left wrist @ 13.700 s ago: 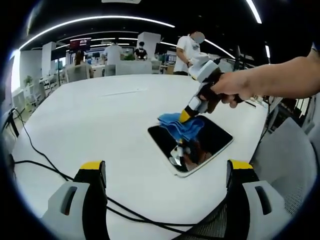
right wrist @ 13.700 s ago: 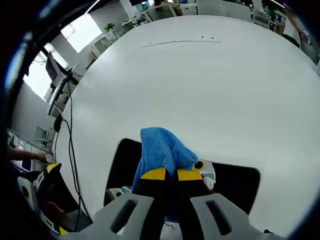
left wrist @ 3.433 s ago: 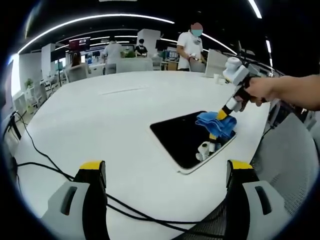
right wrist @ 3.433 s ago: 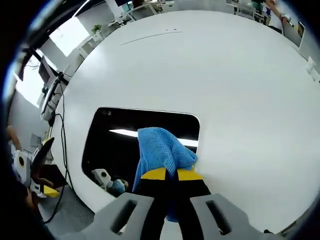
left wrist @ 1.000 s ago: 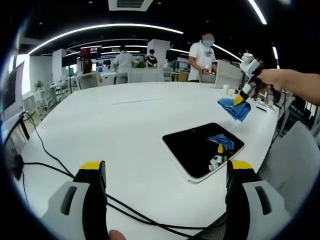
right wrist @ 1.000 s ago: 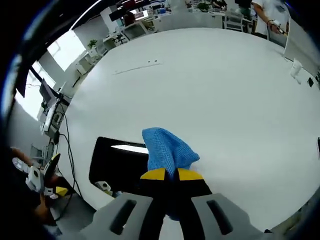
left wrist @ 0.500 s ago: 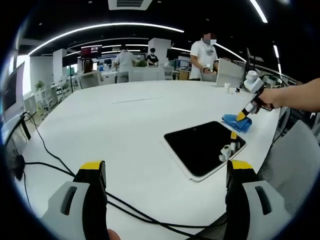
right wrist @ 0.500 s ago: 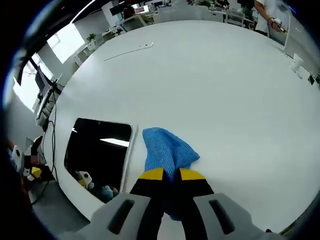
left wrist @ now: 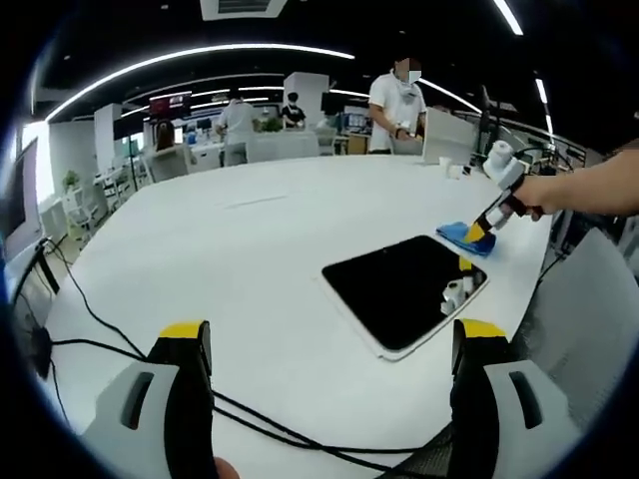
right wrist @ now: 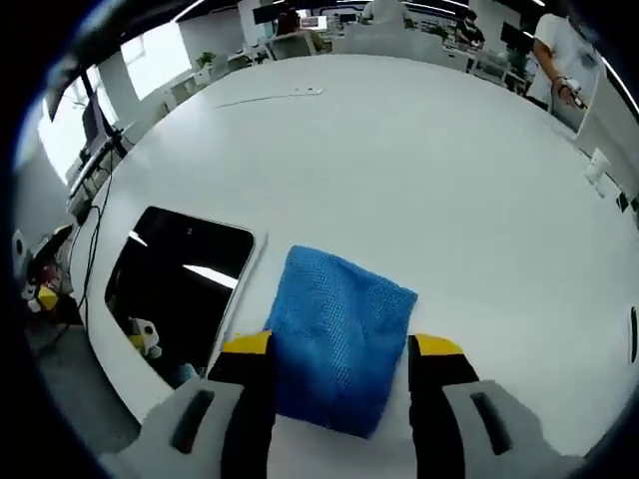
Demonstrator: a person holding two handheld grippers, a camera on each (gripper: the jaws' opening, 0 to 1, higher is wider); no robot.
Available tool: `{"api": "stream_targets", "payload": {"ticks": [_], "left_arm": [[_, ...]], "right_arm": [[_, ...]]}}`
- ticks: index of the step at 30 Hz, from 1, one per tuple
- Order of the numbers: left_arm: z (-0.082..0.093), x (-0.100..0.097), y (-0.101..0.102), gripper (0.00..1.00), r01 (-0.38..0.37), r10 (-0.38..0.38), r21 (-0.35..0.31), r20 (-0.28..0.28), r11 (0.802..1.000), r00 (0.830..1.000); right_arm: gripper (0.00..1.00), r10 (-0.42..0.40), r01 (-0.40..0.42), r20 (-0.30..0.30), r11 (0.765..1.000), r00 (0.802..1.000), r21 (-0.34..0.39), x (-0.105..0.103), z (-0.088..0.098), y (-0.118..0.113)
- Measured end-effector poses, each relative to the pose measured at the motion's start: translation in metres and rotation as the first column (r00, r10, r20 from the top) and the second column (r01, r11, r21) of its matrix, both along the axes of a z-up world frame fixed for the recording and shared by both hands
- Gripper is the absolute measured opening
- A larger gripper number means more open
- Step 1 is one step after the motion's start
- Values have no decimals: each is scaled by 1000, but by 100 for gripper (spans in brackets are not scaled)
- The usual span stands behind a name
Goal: Wipe the mirror surface with the cleaning cloth until all visible marks leave the cleaned area.
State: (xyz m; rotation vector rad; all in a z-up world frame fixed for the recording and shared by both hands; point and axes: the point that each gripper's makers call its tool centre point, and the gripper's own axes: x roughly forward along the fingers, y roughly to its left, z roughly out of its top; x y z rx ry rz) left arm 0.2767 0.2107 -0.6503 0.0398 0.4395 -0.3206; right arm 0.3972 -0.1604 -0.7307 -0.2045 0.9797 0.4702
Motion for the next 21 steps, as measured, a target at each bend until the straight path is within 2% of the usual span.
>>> {"api": "stream_targets", "payload": {"ticks": [1,2,4,5,6,8,9,11,12,14,15,16,17,18,19,20,21], "left_arm": [[8,5,9,99,-13,14,-16,21,1000,1000],[13,8,13,99,-11,12,-34,30,999,999],[21,12,14,99,15,-12,-136,23,991,1000],[30,15,18,99,18,-8,-171,56,985,998],[33,17,22,99,22,-10,-168,69,986,998],[35,19,29,99,30,-19,-143,82,989,996],[36,20,32,99,28,-17,-128,87,991,996],[36,19,38,99,29,-16,-120,104,992,994],[35,18,42,99,25,-10,-137,110,990,994],[28,14,47,99,7,5,-143,79,990,997],[23,12,52,99,-12,20,-112,66,994,998],[23,13,61,99,-30,33,-38,98,999,995],[25,13,60,99,-13,15,-18,119,1000,993],[25,11,58,99,-14,19,-44,114,999,993],[25,12,59,99,-21,27,-54,106,998,994],[24,11,60,99,-24,28,-48,102,999,994],[23,11,62,99,-27,31,-38,101,999,994]], "right_arm": [[64,20,-21,48,1000,999,19,4,7,1],[68,23,-25,65,999,998,38,5,12,1],[73,66,-89,153,985,986,146,8,33,13],[76,63,-100,188,976,980,195,6,44,15],[80,72,-119,215,970,974,213,5,51,16],[89,82,-164,308,954,948,251,2,70,14],[91,87,-167,307,954,948,247,-2,70,10],[94,146,-218,355,961,923,172,-7,70,-1],[96,144,-218,361,960,921,173,-10,69,-4],[98,132,-211,335,955,933,211,-20,63,-10],[98,129,-207,332,955,934,211,-24,59,-15],[98,141,-218,340,955,930,200,-30,53,-21],[98,140,-216,334,955,932,202,-34,49,-25],[98,108,-183,287,951,952,247,-43,42,-28],[98,96,-174,278,947,956,270,-47,41,-29],[98,93,-183,303,941,948,284,-48,43,-29],[97,91,-198,352,940,931,279,-47,49,-30]]}}
